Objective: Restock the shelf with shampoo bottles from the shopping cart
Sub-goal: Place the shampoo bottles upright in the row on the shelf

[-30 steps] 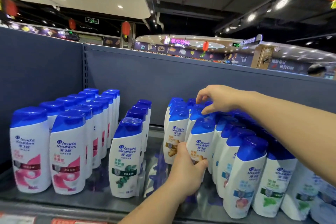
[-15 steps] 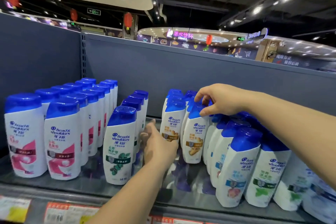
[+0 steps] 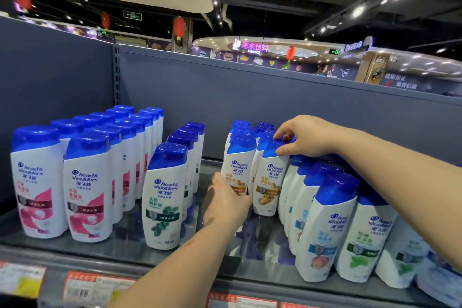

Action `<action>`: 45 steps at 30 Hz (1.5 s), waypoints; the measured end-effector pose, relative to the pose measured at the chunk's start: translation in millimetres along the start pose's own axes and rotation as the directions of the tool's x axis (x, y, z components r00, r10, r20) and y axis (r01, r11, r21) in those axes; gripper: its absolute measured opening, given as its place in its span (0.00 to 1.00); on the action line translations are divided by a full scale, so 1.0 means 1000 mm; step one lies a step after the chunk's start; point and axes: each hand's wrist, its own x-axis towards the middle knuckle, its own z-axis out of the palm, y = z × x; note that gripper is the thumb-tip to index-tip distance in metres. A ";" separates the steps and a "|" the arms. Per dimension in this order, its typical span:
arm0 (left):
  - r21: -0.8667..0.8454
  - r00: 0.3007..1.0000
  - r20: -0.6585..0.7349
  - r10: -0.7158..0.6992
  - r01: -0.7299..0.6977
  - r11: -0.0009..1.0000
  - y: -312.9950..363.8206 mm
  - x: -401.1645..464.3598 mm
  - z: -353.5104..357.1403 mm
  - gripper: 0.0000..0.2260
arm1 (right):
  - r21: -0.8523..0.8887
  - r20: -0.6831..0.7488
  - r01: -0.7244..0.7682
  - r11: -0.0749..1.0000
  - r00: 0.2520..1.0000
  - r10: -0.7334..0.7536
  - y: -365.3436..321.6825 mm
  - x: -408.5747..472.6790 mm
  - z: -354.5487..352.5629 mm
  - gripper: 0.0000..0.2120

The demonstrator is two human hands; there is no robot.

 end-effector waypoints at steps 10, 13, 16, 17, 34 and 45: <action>-0.003 1.000 -0.019 0.011 -0.011 1.000 -0.001 -0.002 0.004 0.22 | 0.062 0.035 -0.003 0.998 0.999 0.001 -0.004 0.001 -0.006 0.14; -0.022 1.000 -0.014 -0.006 0.006 1.000 0.001 0.002 0.005 0.23 | 0.089 0.047 -0.002 0.996 0.999 -0.002 -0.004 0.000 -0.007 0.14; -0.025 0.999 -0.018 -0.031 0.031 0.999 0.006 0.007 0.007 0.23 | 0.092 0.036 -0.007 0.996 0.999 0.003 -0.003 0.000 -0.006 0.14; -0.023 0.999 -0.023 -0.038 0.037 0.999 0.007 0.009 0.008 0.22 | 0.091 0.033 -0.007 0.996 0.999 0.004 -0.004 0.000 -0.005 0.15; -0.020 0.999 0.008 -0.034 0.034 0.999 0.001 0.027 0.014 0.21 | 0.141 -0.065 0.033 0.989 0.998 -0.024 -0.029 0.030 -0.032 0.14; -0.029 0.998 0.055 -0.028 0.029 0.999 -0.004 0.036 0.013 0.20 | -0.089 0.214 0.026 0.996 0.977 -0.006 -0.049 0.060 -0.017 0.21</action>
